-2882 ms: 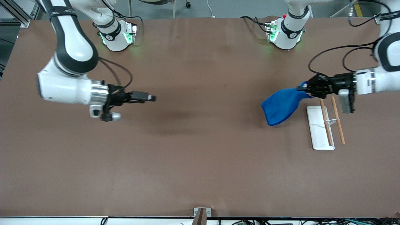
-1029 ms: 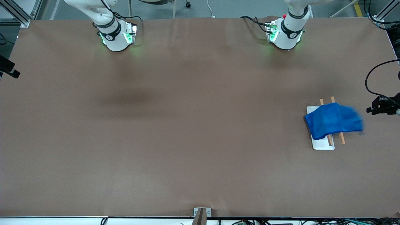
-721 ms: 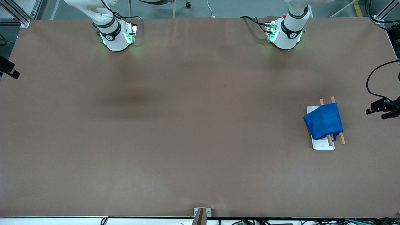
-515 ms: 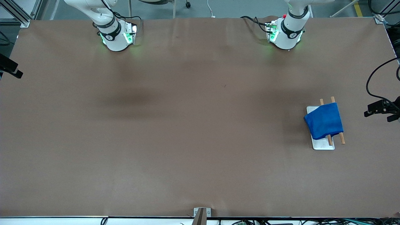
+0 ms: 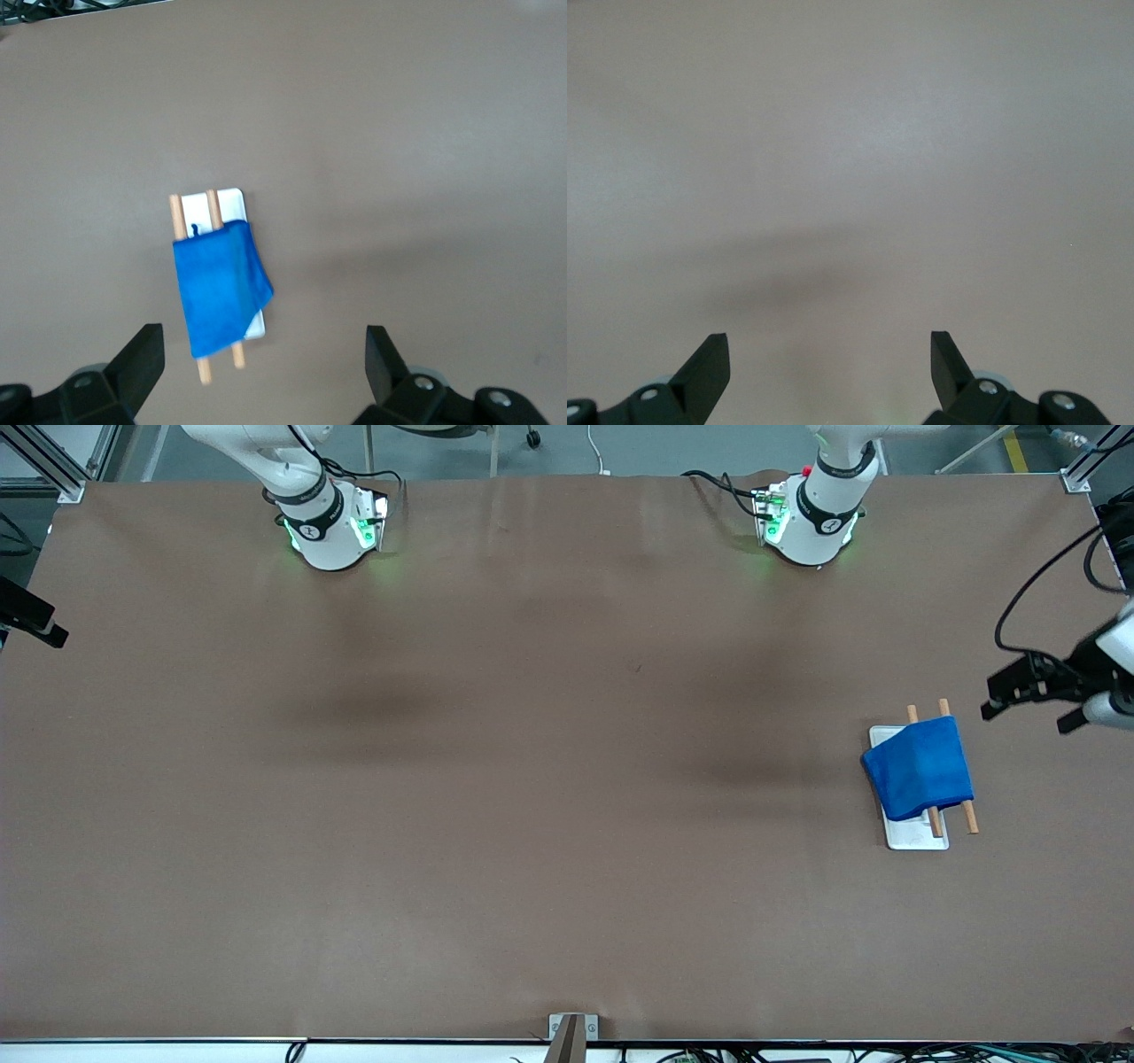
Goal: Right arm passes towel to left arm to hang
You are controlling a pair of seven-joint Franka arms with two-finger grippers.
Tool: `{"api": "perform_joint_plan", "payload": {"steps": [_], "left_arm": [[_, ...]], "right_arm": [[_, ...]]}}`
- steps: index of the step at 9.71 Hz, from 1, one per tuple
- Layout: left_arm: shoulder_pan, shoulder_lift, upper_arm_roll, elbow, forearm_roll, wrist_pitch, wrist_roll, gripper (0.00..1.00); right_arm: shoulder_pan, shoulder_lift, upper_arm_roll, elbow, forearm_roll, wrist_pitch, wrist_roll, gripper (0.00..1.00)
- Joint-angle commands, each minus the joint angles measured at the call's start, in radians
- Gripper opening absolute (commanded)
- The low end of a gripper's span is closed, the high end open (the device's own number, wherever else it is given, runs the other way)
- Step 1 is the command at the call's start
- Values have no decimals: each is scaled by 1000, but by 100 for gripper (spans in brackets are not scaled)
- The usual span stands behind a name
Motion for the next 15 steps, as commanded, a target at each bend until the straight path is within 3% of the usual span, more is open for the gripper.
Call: {"api": "perform_joint_plan", "payload": {"steps": [1,4,7,15], "left_arm": [[5,-32,-56,64,36,-138,-70,100],[2,16,-56,188,28,-263,-136,100],[-27,10,-27,169,15,-286,-142,100],[-27,21,-31,158,28,-281,-133,100]], "right_arm": [[-2,6,-1,13,-17,-11,13,100],[-6,6,-1,13,-13,-11,13,100],[-3,6,-1,13,-13,-11,10,100],[-3,6,-1,13,-12,-11,9,100]]}}
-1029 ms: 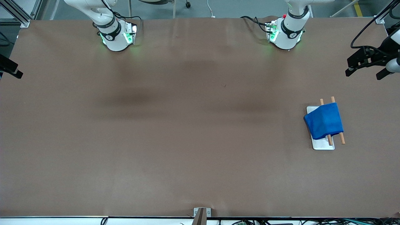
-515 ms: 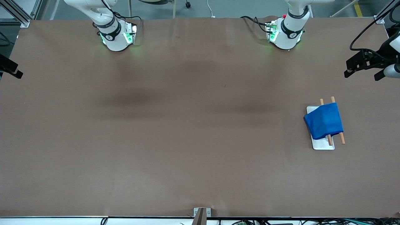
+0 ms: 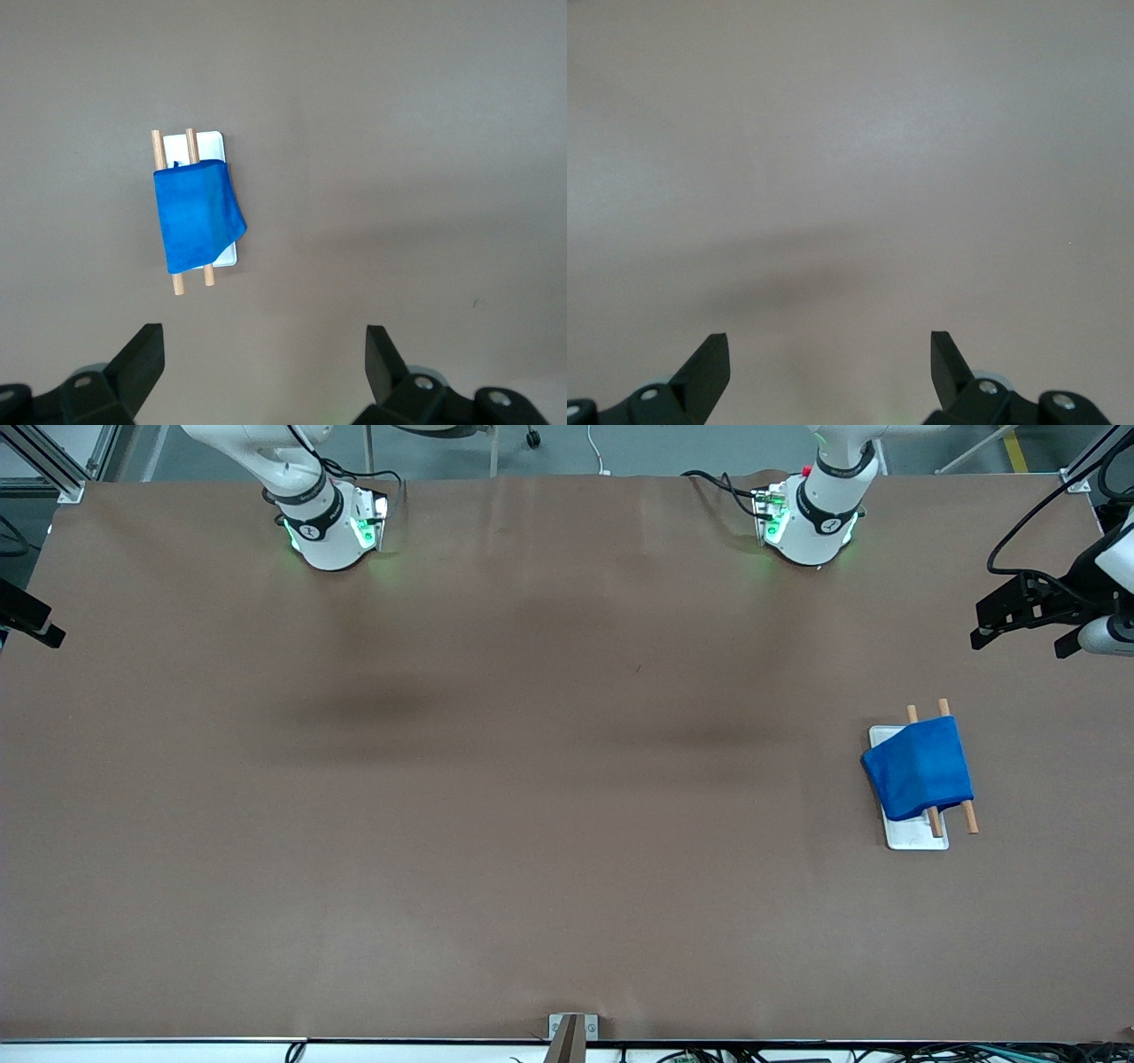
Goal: Right arm passes towel to left arm to hang
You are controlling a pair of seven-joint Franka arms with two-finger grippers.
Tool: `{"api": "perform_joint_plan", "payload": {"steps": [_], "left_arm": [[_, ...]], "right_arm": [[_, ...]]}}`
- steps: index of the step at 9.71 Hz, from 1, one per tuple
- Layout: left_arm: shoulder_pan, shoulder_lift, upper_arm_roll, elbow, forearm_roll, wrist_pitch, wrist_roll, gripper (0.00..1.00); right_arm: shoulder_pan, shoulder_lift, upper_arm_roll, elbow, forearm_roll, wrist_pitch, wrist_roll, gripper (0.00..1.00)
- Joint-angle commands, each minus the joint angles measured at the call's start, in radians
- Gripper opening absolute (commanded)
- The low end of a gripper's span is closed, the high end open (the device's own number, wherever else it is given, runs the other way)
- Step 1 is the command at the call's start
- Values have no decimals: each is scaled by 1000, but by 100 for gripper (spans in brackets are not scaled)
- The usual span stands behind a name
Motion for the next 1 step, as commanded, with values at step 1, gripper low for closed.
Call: {"api": "perform_joint_plan", "payload": {"steps": [1], "left_arm": [[-9,13,4,-15,11,-9,-8,100]], "right_arm": [[-1,6,1,11,-12,-10,8,100]]}}
